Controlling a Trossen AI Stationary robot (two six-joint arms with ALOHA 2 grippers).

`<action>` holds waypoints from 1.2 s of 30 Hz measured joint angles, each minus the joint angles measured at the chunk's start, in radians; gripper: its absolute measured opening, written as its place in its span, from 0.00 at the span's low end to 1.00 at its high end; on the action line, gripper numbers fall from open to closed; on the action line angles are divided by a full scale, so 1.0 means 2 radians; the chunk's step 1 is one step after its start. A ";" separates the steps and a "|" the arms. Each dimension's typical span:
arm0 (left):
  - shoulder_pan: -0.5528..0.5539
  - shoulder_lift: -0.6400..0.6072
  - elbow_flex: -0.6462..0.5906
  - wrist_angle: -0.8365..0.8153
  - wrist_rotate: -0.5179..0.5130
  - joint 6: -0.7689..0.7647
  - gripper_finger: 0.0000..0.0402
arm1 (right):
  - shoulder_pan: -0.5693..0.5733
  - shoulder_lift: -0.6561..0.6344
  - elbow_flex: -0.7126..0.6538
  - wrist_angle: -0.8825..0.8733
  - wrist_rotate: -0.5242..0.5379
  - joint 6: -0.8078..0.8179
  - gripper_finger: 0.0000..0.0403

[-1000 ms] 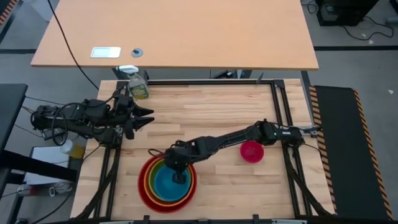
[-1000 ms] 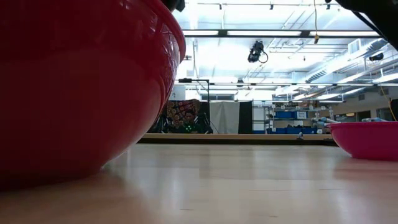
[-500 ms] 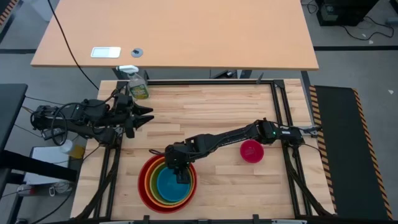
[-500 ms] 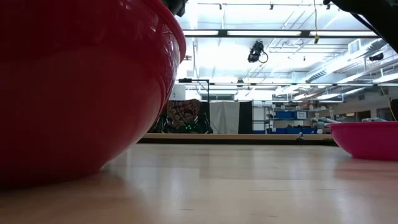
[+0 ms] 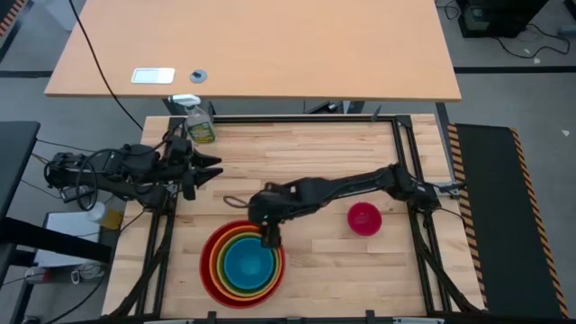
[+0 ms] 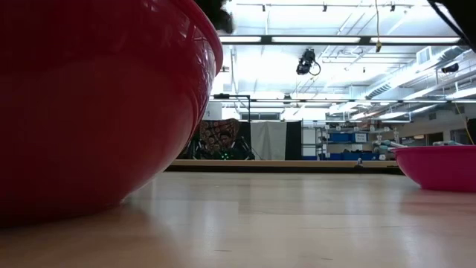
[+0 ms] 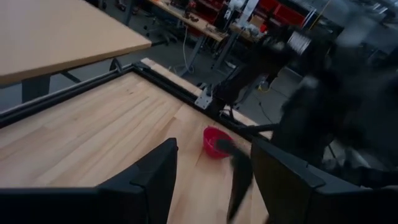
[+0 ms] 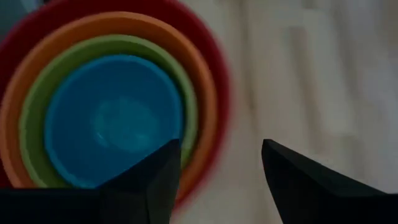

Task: Nest bowls inside each other
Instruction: Stack the pink bowl on top of the blue bowl

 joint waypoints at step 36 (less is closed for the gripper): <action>0.042 0.141 0.000 0.079 -0.029 0.003 0.52 | -0.122 -0.394 -0.572 0.021 -0.024 -0.003 0.57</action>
